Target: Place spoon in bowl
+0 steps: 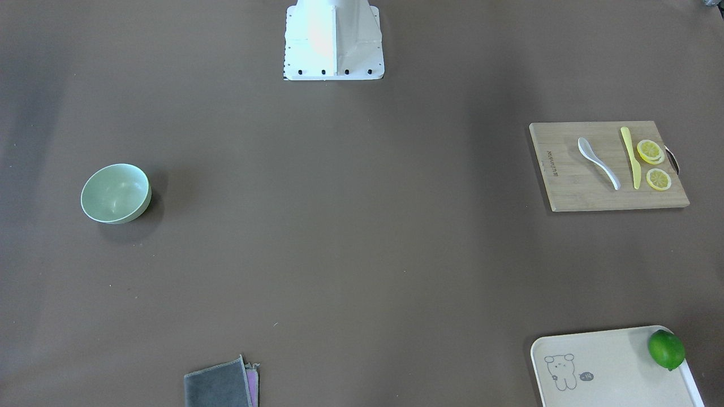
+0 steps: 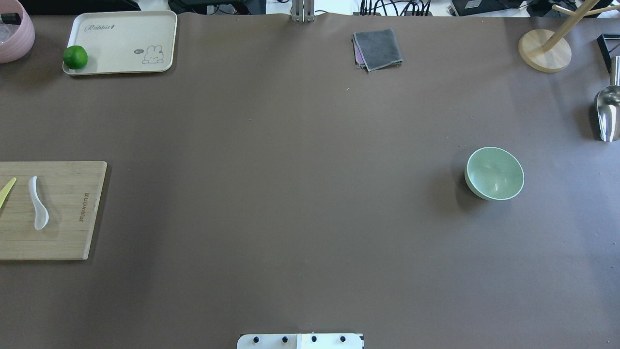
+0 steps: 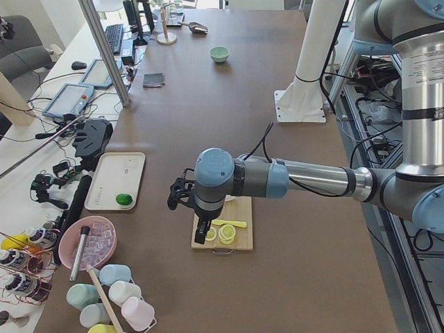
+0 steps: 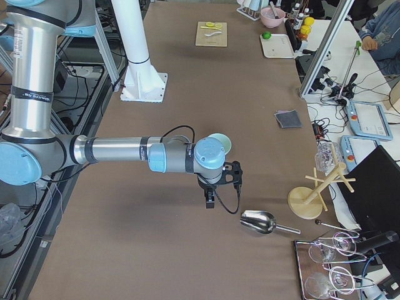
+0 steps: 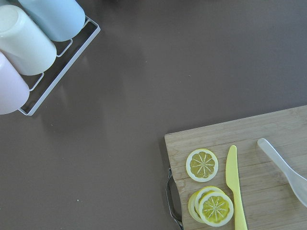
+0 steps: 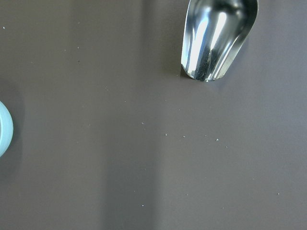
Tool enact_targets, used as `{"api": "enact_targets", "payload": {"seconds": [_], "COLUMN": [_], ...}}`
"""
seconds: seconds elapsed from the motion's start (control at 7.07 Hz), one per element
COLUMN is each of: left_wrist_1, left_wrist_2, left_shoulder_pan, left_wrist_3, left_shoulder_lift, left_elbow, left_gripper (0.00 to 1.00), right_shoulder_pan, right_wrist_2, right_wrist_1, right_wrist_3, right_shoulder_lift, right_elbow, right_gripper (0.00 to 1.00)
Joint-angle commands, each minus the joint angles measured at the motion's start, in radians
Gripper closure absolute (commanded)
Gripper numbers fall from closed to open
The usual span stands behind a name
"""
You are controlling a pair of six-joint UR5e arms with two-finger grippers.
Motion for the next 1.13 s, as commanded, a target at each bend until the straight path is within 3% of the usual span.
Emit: {"api": "enact_targets", "payload": {"seconds": [0.0, 0.99], "left_wrist_1": [-0.044, -0.098], "left_wrist_2": [0.0, -0.011], "left_shoulder_pan": [0.001, 0.004], "left_wrist_3": [-0.002, -0.062], "left_shoulder_lift": [0.002, 0.005], "left_elbow": [0.001, -0.002], "left_gripper": [0.02, 0.02], "right_shoulder_pan": [0.0, -0.033], "right_wrist_2": [0.002, 0.011], "right_wrist_1": [0.0, 0.0], "right_wrist_3": [0.006, 0.077], "right_shoulder_lift": [0.009, 0.014], "right_elbow": [0.0, 0.072], "right_gripper": [0.0, 0.0]}}
